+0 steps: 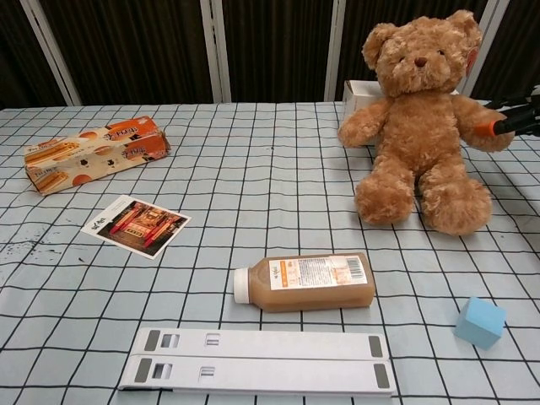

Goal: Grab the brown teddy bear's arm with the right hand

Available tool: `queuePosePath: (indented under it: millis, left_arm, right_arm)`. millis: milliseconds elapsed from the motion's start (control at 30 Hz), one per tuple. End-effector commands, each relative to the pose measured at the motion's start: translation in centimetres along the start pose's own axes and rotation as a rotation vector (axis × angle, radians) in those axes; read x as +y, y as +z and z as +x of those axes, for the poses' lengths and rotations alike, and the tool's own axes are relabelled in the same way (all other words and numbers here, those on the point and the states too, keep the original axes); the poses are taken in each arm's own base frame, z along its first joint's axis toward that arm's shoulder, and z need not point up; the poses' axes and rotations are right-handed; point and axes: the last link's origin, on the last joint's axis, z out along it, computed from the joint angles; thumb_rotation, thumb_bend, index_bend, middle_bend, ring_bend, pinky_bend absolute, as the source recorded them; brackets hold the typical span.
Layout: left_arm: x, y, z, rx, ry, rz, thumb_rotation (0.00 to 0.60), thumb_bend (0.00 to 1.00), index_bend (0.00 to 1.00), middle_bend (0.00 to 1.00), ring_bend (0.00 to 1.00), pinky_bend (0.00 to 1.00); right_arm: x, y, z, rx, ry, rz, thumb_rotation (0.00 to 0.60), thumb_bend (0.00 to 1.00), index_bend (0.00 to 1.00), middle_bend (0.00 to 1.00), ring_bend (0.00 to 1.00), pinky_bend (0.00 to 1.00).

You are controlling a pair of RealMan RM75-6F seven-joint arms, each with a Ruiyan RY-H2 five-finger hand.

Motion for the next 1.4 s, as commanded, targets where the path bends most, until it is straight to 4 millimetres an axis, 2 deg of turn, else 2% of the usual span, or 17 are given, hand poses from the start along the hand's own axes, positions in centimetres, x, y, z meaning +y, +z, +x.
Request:
queuePosePath:
  millis: [33, 367, 567, 867, 1167, 1400]
  left_arm:
    - [0.0, 0.0, 0.0, 0.000, 0.001, 0.001, 0.600, 0.24, 0.16, 0.00, 0.00, 0.03]
    - [0.3, 0.0, -0.2, -0.009, 0.008, -0.002, 0.600, 0.24, 0.17, 0.00, 0.00, 0.03]
    - [0.4, 0.0, -0.3, -0.012, 0.008, -0.006, 0.600, 0.24, 0.17, 0.00, 0.00, 0.03]
    - [0.3, 0.1, -0.3, -0.014, 0.007, -0.004, 0.600, 0.24, 0.17, 0.00, 0.00, 0.03]
    - [0.4, 0.0, -0.3, -0.015, 0.007, -0.007, 0.600, 0.24, 0.17, 0.00, 0.00, 0.03]
    - [0.4, 0.0, -0.2, -0.010, 0.005, -0.004, 0.600, 0.24, 0.17, 0.00, 0.00, 0.03]
  right_arm:
    - [0.2, 0.1, 0.0, 0.000, -0.007, -0.007, 0.600, 0.33, 0.38, 0.40, 0.38, 0.00]
    - [1.1, 0.1, -0.3, -0.014, -0.023, -0.032, 0.600, 0.40, 0.44, 0.43, 0.42, 0.00]
    - [0.8, 0.4, -0.2, 0.000, -0.019, -0.020, 0.600, 0.47, 0.48, 0.45, 0.44, 0.00]
    - [-0.3, 0.3, 0.2, 0.004, -0.018, 0.018, 0.600, 0.47, 0.48, 0.45, 0.44, 0.00]
    - [1.1, 0.3, -0.3, -0.008, -0.024, -0.015, 0.600, 0.47, 0.48, 0.45, 0.44, 0.00]
    - [-0.6, 0.2, 0.1, 0.008, -0.043, 0.043, 0.600, 0.47, 0.48, 0.45, 0.44, 0.00]
